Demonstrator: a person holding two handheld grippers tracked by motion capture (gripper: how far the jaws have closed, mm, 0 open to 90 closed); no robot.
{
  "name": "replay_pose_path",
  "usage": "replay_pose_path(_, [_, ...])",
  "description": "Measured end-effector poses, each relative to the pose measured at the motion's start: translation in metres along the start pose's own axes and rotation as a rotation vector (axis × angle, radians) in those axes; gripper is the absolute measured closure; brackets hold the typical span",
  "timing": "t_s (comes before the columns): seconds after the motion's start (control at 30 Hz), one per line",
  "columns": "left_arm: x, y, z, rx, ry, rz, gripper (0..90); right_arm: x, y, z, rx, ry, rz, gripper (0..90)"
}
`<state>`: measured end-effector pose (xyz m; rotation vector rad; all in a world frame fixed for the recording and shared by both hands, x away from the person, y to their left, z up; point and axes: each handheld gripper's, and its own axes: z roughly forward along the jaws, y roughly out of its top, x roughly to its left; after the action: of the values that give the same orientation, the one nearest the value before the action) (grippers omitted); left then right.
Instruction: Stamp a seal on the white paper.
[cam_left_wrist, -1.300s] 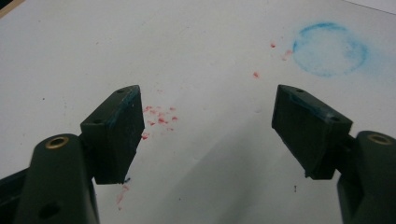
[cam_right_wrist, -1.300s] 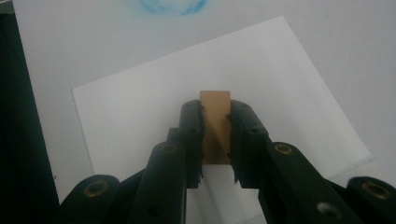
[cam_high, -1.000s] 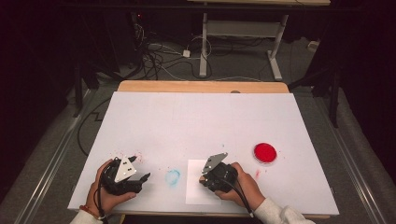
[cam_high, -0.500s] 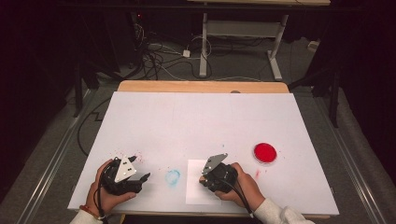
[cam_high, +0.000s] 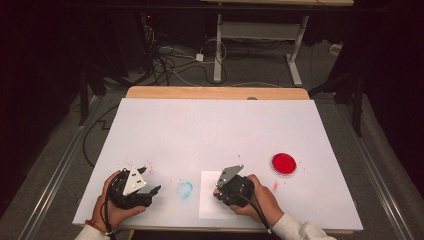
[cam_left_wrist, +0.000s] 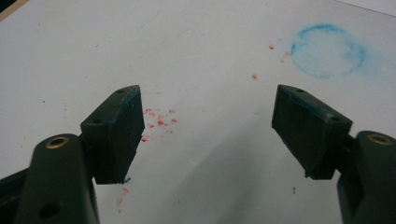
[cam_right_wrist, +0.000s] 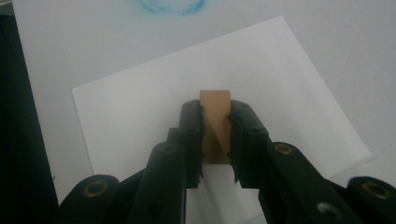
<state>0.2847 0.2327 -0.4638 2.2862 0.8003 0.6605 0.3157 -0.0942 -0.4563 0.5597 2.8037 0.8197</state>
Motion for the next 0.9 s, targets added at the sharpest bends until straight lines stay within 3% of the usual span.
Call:
replay_pose_path(0.13, [0.001, 0.0, 0.0, -0.003, 0.0, -0.002, 24.6, -0.001, 0.0, -0.003, 0.002, -0.02, -0.005, 76.1])
replay_pose_path(0.23, [0.001, -0.001, 0.0, -0.003, 0.0, -0.003, 24.6, -0.008, -0.001, -0.013, -0.044, -0.004, 0.032, 76.1])
replay_pose_path(0.47, [0.001, 0.0, 0.0, -0.003, -0.001, -0.002, 24.6, -0.019, -0.002, -0.044, -0.13, -0.041, 0.06, 76.0])
replay_pose_path(0.9, [0.001, 0.0, 0.001, -0.003, -0.01, -0.003, 24.6, -0.031, -0.012, -0.069, -0.173, -0.098, 0.098, 76.0])
